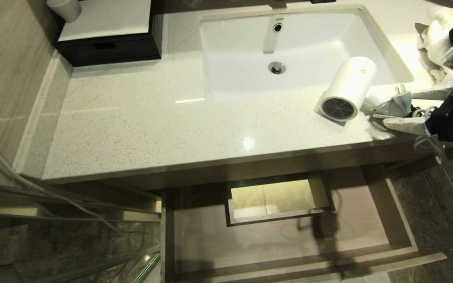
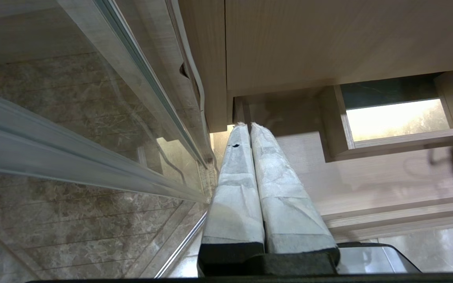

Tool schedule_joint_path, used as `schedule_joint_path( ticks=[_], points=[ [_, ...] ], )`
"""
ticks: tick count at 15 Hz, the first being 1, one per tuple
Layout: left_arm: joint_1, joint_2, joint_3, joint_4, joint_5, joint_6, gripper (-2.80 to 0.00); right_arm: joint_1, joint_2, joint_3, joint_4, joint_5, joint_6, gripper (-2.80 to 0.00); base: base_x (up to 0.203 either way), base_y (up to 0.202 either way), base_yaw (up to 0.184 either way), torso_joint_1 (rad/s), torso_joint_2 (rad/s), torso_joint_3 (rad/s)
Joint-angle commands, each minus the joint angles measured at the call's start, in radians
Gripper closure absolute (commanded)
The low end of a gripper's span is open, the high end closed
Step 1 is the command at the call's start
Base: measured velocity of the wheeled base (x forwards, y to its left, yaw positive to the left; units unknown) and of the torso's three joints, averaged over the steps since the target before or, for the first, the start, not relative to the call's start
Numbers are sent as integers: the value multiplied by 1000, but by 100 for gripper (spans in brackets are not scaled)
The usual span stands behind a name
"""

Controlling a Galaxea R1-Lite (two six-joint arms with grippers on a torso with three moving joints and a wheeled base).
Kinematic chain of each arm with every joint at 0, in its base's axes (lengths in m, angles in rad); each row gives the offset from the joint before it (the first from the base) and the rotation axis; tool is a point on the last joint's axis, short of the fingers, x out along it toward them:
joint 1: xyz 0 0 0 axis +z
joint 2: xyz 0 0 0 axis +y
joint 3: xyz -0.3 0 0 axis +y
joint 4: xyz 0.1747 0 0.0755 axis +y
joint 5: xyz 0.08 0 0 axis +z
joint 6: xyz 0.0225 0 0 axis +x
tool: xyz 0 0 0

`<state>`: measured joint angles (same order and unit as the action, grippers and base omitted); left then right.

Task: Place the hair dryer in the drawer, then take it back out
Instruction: Pick up the hairdryer

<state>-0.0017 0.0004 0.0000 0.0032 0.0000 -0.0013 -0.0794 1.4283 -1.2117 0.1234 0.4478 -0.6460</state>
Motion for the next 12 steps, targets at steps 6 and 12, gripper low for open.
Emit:
schedule_joint_path(
  ticks=[6, 12],
  points=[
    [0, 0, 0, 0, 0, -2, 0, -3, 81, -17, -10, 43, -17, -280, 0, 0, 0, 0, 0, 0],
    [0, 0, 2, 0, 0, 0, 0, -2, 104, -31, -19, 43, -24, -280, 0, 0, 0, 0, 0, 0]
  ],
)
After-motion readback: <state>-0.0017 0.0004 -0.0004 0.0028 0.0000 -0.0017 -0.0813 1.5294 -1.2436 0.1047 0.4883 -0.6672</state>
